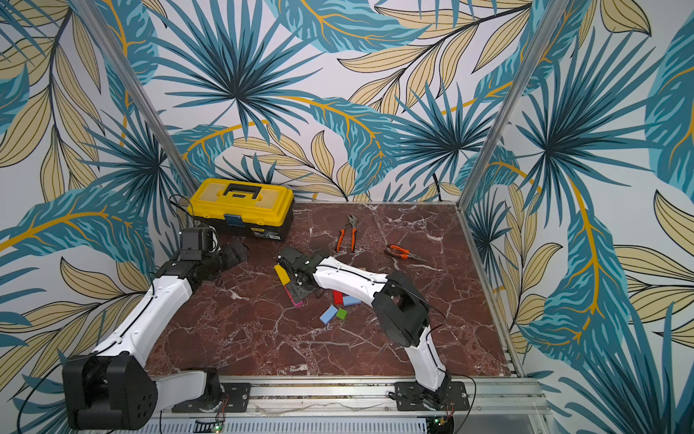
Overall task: Assemble the letter v with building blocks
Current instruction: Move the building block to the center of the board.
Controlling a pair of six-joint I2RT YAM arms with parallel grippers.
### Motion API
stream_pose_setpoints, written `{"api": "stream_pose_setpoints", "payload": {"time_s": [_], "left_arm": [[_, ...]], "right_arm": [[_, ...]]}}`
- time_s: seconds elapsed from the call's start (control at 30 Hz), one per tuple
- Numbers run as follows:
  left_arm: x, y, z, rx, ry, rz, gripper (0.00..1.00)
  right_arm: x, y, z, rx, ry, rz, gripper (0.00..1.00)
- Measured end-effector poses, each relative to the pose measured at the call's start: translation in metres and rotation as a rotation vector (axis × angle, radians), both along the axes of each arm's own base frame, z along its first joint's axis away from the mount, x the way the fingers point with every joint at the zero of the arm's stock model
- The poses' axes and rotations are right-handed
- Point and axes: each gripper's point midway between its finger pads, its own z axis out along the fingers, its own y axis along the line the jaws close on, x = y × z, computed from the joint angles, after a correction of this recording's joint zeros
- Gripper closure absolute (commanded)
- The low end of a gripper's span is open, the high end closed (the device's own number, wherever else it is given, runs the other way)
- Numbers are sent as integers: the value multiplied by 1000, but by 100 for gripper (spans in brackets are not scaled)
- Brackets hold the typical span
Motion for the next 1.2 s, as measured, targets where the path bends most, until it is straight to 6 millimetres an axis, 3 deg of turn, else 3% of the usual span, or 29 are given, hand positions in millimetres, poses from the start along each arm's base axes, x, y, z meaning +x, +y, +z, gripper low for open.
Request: {"api": "stream_pose_setpoints", "payload": {"time_s": [0.17, 0.6, 0.93, 1.2], "left_arm": [[0, 0, 0, 0, 0, 0, 1], [0, 0, 0, 0, 0, 0, 1], [1, 0, 1, 0, -2, -1, 1], [1, -1, 1, 0, -1, -5, 1]], "right_arm": [[7, -24, -7, -73, -1, -21, 2], [11, -40, -46, -177, 68, -30, 1], [43, -52, -40, -146, 63, -102, 1], [61, -63, -47, -132, 82, -147, 1]]}}
